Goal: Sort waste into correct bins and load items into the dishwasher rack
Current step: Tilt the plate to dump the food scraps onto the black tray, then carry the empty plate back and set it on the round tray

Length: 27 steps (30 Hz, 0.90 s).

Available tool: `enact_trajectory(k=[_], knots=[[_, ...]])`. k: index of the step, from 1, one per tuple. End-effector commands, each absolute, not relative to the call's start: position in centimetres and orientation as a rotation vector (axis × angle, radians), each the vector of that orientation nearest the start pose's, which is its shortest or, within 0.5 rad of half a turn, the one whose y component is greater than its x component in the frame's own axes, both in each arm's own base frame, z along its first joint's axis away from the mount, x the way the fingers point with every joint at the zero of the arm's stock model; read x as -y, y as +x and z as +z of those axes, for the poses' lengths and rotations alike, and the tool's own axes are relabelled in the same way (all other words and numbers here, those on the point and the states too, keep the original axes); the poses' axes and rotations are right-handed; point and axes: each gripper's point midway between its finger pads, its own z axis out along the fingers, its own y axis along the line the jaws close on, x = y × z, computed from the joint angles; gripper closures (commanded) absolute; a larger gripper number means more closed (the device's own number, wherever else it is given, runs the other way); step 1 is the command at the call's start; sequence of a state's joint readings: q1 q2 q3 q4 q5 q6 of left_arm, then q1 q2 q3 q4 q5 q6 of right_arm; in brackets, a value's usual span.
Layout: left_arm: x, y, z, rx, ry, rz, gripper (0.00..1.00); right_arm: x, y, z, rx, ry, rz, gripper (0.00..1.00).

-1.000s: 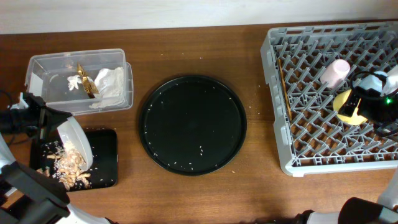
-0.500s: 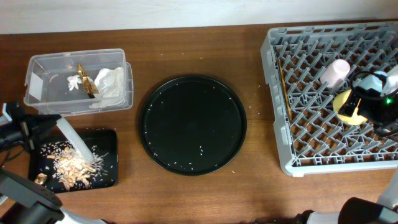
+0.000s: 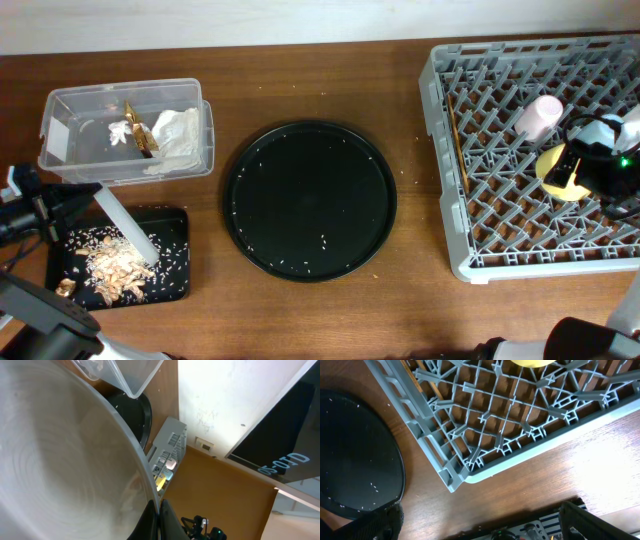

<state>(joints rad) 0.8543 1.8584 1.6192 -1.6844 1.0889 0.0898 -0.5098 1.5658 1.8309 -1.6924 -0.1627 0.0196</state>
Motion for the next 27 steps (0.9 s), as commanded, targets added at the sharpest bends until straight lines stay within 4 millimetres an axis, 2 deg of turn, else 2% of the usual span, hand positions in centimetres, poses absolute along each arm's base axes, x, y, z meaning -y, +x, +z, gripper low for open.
enact_trajectory(k=[1,4,6,7,9,10,11,13,14,15,17,20,22,23,27], knots=[[-11.6,30.2,23.5,-2.24,-1.1,-1.479,0.99,10.7,25.1,26.1,-2.849,0.756,0.192,0.02],[-8.9,29.3,25.5,-2.328,-0.978,-1.371,0.99,10.7,25.1,26.1,-2.85,0.756,0.192,0.02],[-4.7,29.0,27.5,-2.421,-0.794,-1.281,0.99,10.7,25.1,26.1,-2.849,0.756,0.192,0.02],[-3.7,29.1,27.5,-2.468,-0.788,-1.225,0.99,10.7,25.1,26.1,-2.849,0.756,0.192,0.02],[-0.4,29.8,26.5,-2.626,-0.728,-1.019,0.99,10.7,25.1,26.1,-2.849,0.756,0.192,0.02],[2.2,29.9,26.1,-2.694,-0.646,-0.971,0.99,10.7,25.1,26.1,-2.85,0.756,0.192,0.02],[5.6,30.2,25.9,-2.753,-0.518,-0.947,0.99,10.7,25.1,26.1,-2.849,0.756,0.192,0.02],[13.8,30.4,25.4,-2.803,-0.169,-0.839,0.99,10.7,25.1,26.1,-2.849,0.756,0.192,0.02],[15.9,30.6,25.0,-2.793,-0.085,-0.723,0.99,10.7,25.1,26.1,-2.85,0.756,0.192,0.02],[17.4,31.0,24.2,-2.765,-0.074,-0.513,0.99,10.7,25.1,26.1,-2.85,0.756,0.192,0.02],[20.1,31.8,23.6,-2.668,0.002,-0.286,0.99,10.7,25.1,26.1,-2.849,0.756,0.192,0.01],[25.8,32.9,21.8,-2.561,0.152,-0.191,0.99,10.7,25.1,26.1,-2.85,0.756,0.192,0.02],[27.5,33.7,19.9,-2.547,0.178,-0.144,0.99,10.7,25.1,26.1,-2.849,0.756,0.192,0.02],[28.3,34.3,18.0,-2.566,0.189,-0.123,0.99,10.7,25.1,26.1,-2.849,0.756,0.192,0.02],[29.2,35.2,13.4,-2.627,0.21,-0.053,0.99,10.7,25.1,26.1,-2.85,0.756,0.193,0.02]])
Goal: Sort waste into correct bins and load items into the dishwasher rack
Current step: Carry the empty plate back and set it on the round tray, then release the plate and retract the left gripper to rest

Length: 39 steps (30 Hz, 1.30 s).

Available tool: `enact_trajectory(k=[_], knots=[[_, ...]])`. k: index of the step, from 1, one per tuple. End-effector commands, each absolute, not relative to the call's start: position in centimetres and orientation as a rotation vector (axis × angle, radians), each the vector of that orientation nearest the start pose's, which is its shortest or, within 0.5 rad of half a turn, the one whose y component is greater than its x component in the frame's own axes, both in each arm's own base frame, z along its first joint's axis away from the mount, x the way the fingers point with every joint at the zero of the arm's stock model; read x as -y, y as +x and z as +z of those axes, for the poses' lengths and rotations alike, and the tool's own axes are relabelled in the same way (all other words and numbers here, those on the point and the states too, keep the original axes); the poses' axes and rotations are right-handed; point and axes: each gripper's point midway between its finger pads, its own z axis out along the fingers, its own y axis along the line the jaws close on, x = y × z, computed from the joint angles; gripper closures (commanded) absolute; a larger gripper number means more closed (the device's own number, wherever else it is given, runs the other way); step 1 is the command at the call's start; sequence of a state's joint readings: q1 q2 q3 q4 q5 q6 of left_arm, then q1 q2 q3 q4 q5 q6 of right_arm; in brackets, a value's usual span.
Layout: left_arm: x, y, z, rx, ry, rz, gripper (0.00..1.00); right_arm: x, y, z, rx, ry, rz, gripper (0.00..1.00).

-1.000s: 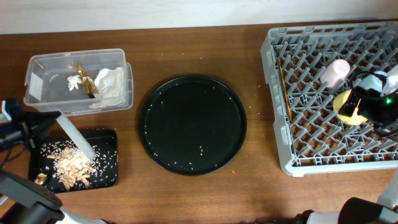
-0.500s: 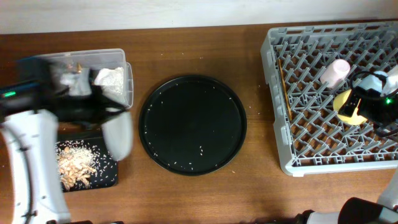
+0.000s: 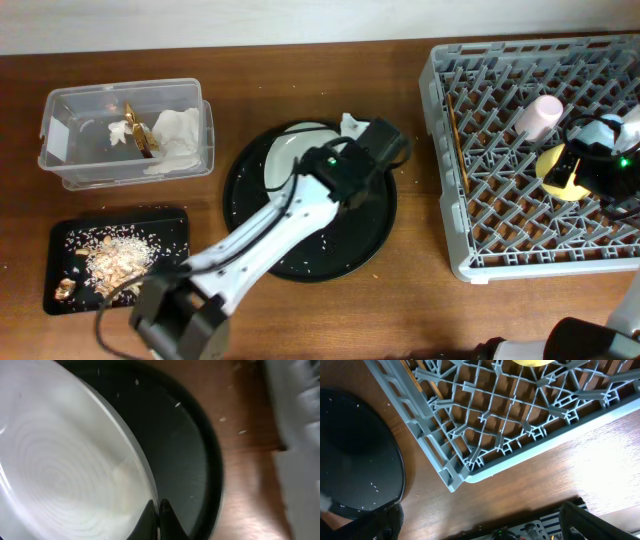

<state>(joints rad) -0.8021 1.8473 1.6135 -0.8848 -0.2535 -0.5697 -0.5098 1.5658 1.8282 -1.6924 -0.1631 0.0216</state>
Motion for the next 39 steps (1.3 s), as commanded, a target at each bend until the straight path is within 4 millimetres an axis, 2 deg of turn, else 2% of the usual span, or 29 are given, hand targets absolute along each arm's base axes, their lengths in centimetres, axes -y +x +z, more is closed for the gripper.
enact_trajectory(k=[1,5,8,12,13,14,15,16,17,18,20,21,22,24,25,26,27,29,32,36,39], knots=[[29.4,35.3,12.1,-2.647,0.217,-0.036,0.99,10.7,25.1,26.1,-2.85,0.756,0.192,0.02],[29.5,35.2,9.4,-2.697,0.236,0.007,0.98,10.7,25.1,26.0,-2.852,0.757,0.193,0.02],[30.4,34.1,8.1,-2.766,0.265,-0.059,0.98,10.8,25.1,26.0,-2.852,0.757,0.193,0.02],[30.4,33.2,5.9,-2.841,0.289,-0.046,0.98,10.7,25.1,26.0,-2.853,0.757,0.194,0.02],[30.4,32.9,5.8,-2.856,0.295,-0.051,0.94,10.7,25.1,26.0,-2.853,0.757,0.194,0.02],[30.4,32.8,5.8,-2.858,0.296,-0.05,0.69,10.7,25.1,26.0,-2.853,0.757,0.194,0.02],[30.3,32.7,5.7,-2.864,0.297,-0.043,0.56,10.8,25.2,26.0,-2.852,0.757,0.193,0.02],[30.0,32.5,5.8,-2.873,0.3,-0.032,0.49,10.8,25.2,26.0,-2.852,0.757,0.193,0.02],[29.9,32.3,6.1,-2.877,0.301,-0.027,0.49,10.8,25.2,26.0,-2.852,0.757,0.193,0.02],[29.7,32.5,7.3,-2.872,0.292,-0.032,0.49,10.7,25.1,26.0,-2.853,0.757,0.194,0.02],[29.3,33.3,10.8,-2.834,0.255,-0.073,0.49,10.8,25.2,26.0,-2.852,0.757,0.193,0.01],[28.7,34.1,13.5,-2.797,0.215,-0.112,0.49,10.8,25.2,26.0,-2.852,0.757,0.193,0.02],[27.7,35.0,16.0,-2.753,0.164,-0.151,0.49,10.7,25.1,26.0,-2.853,0.757,0.194,0.02],[23.8,37.4,21.0,-2.65,0.01,-0.214,0.49,10.8,25.2,26.0,-2.852,0.757,0.193,0.02],[21.3,38.3,22.7,-2.614,-0.069,-0.219,0.42,10.8,25.2,26.0,-2.852,0.757,0.193,0.02],[16.9,39.3,24.4,-2.574,-0.199,-0.181,0.33,10.7,25.1,26.0,-2.853,0.757,0.194,0.02],[13.3,39.7,25.1,-2.552,-0.297,-0.12,0.01,10.8,25.2,26.0,-2.852,0.757,0.193,0.02],[5.7,39.6,25.4,-2.545,-0.516,-0.016,0.01,10.8,25.2,26.0,-2.852,0.757,0.193,0.02],[-2.0,37.2,24.0,-2.609,-0.773,0.11,0.01,10.7,25.1,26.0,-2.853,0.757,0.194,0.02],[-6.1,35.7,23.6,-2.603,-0.93,0.16,0.01,11.2,26.0,26.2,-2.818,0.742,0.177,0.02],[-6.5,35.7,23.6,-2.598,-0.946,0.163,0.01,10.7,26.3,26.3,-2.806,0.735,0.224,0.02]])
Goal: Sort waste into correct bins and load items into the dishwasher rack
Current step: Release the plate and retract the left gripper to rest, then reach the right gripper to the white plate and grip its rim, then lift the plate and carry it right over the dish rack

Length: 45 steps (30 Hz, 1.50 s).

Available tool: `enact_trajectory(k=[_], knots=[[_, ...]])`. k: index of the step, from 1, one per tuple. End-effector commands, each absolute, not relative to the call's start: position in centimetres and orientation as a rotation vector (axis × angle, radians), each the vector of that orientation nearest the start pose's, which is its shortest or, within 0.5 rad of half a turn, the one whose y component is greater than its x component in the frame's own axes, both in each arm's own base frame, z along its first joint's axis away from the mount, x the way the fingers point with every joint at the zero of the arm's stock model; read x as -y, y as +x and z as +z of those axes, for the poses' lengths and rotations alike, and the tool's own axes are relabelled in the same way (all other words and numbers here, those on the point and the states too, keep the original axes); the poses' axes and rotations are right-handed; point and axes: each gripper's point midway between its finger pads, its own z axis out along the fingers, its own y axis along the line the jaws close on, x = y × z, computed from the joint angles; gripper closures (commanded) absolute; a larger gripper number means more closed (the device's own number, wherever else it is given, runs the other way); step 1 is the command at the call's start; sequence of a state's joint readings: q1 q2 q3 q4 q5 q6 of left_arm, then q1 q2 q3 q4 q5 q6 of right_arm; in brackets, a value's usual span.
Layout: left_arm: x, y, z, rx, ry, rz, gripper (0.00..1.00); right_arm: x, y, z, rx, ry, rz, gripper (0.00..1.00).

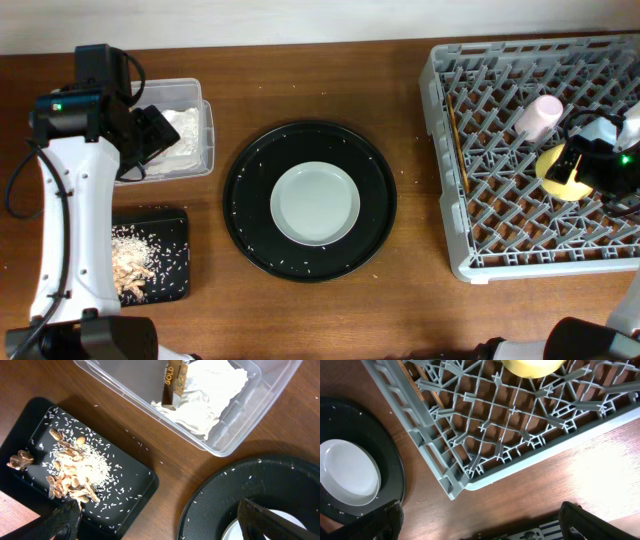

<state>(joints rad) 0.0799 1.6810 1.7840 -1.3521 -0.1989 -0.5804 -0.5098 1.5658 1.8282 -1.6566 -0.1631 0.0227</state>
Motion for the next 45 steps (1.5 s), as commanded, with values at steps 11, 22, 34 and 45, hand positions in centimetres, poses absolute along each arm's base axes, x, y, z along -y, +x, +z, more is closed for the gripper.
enact_trajectory(k=[11,22,34,45], knots=[[-6.5,35.7,23.6,-2.598,-0.945,0.162,0.01,-6.5,30.9,30.6,-2.636,0.04,0.976,0.02],[-6.5,35.7,23.6,-2.598,-0.945,0.162,0.01,-18.4,36.2,13.3,-3.087,-0.083,0.319,0.18],[-6.5,35.7,23.6,-2.598,-0.945,0.162,0.01,-18.3,38.3,0.4,-3.237,-0.052,0.189,0.49],[-6.5,35.7,23.6,-2.598,-0.945,0.163,0.01,-18.3,38.6,3.4,-3.232,0.083,0.207,0.96]])
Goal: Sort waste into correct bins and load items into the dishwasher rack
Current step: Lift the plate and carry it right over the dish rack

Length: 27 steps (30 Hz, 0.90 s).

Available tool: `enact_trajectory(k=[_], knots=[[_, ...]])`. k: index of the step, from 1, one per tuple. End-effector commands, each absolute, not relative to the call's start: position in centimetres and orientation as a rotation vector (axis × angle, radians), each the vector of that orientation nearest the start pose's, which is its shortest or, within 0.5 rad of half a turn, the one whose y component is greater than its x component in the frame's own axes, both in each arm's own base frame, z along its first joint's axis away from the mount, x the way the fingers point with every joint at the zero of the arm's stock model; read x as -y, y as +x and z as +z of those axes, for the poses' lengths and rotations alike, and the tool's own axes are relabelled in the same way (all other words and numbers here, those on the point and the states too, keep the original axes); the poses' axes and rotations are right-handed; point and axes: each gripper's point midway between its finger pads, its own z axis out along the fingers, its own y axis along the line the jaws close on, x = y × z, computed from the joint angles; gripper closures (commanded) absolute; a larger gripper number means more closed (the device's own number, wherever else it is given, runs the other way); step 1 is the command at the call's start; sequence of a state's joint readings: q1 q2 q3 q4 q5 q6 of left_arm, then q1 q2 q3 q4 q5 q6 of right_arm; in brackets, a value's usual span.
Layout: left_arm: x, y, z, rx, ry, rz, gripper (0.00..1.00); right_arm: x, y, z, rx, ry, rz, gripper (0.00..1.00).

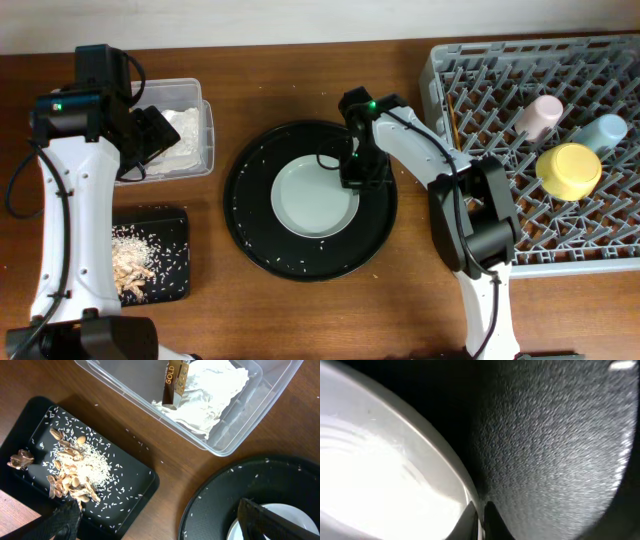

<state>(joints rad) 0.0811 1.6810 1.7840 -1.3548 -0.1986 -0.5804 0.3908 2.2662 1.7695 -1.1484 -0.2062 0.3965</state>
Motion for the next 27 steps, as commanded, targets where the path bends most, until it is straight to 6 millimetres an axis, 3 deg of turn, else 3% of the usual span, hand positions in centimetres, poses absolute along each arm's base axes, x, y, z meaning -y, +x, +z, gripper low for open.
enact_trajectory(k=[1,3,4,7,9,12,15,18,21,27], knots=[[-6.5,35.7,23.6,-2.598,-0.945,0.162,0.01,-18.0,39.3,5.6,-3.205,0.098,0.221,0.96],[-6.5,35.7,23.6,-2.598,-0.945,0.163,0.01,-14.9,41.5,12.3,-3.1,0.177,0.182,0.96],[-6.5,35.7,23.6,-2.598,-0.945,0.162,0.01,-12.3,42.3,15.4,-3.035,0.23,0.102,0.96],[-6.5,35.7,23.6,-2.598,-0.945,0.162,0.01,-2.2,43.6,25.6,-2.775,0.475,-0.079,0.96],[-6.5,35.7,23.6,-2.598,-0.945,0.162,0.01,0.5,44.2,27.9,-2.687,0.514,-0.09,0.96],[-6.5,35.7,23.6,-2.598,-0.945,0.162,0.01,7.8,44.4,29.2,-2.547,0.661,-0.426,0.96],[-6.5,35.7,23.6,-2.598,-0.945,0.162,0.01,10.8,45.3,30.9,-2.401,0.705,-0.648,0.96],[-6.5,35.7,23.6,-2.598,-0.945,0.162,0.01,11.6,47.2,31.2,-2.337,0.664,-0.724,0.96],[-6.5,35.7,23.6,-2.598,-0.945,0.162,0.01,11.7,49.6,28.3,-2.37,0.619,-0.749,0.96],[-6.5,35.7,23.6,-2.598,-0.945,0.163,0.01,10.8,51.7,25.4,-2.408,0.569,-0.752,0.96]])
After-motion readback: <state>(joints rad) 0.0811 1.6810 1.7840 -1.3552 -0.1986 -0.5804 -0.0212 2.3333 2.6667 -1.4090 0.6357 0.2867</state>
